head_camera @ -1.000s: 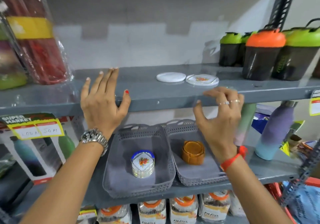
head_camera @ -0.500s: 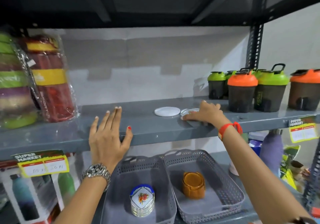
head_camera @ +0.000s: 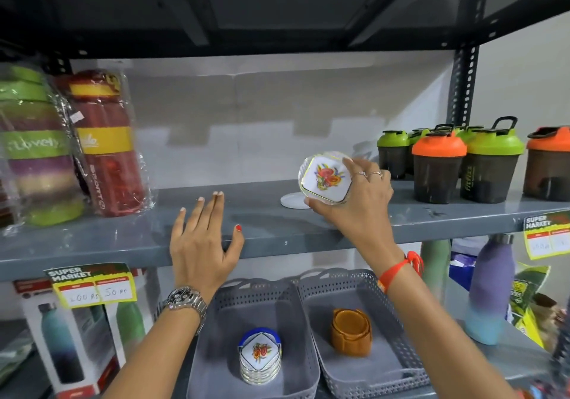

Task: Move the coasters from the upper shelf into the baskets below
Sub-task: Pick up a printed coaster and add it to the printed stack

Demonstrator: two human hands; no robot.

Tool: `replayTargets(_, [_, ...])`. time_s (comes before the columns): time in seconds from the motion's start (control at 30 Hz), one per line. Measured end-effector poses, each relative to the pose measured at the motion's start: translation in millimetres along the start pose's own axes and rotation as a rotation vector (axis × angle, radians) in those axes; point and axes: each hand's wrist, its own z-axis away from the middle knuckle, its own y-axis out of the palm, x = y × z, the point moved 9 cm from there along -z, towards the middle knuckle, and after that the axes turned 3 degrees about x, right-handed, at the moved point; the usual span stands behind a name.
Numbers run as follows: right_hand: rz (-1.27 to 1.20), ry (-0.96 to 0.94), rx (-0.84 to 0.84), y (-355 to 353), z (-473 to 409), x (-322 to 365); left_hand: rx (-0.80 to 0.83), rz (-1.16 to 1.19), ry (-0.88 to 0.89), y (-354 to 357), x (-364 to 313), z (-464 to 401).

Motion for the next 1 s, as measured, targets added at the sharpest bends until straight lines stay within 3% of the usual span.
replayTargets(0.2, [-0.177, -0.283, -0.307, -42, 28, 51, -0.011, 0.008, 0.02, -2, -1, -2])
replayTargets(0.3, [-0.247, -0.343, -0.354, -57, 37, 68, 0.019, 0.003, 0.008, 2, 0, -2])
replayTargets(0.77, [-0.215, -0.381, -0.354, -70, 49, 82, -0.086, 0.005, 0.026, -3, 0, -2])
replayTargets(1.0, [-0.275, -0.267, -0.213, -35, 82, 47, -0.123, -0.026, 0.068, -3, -2, 1])
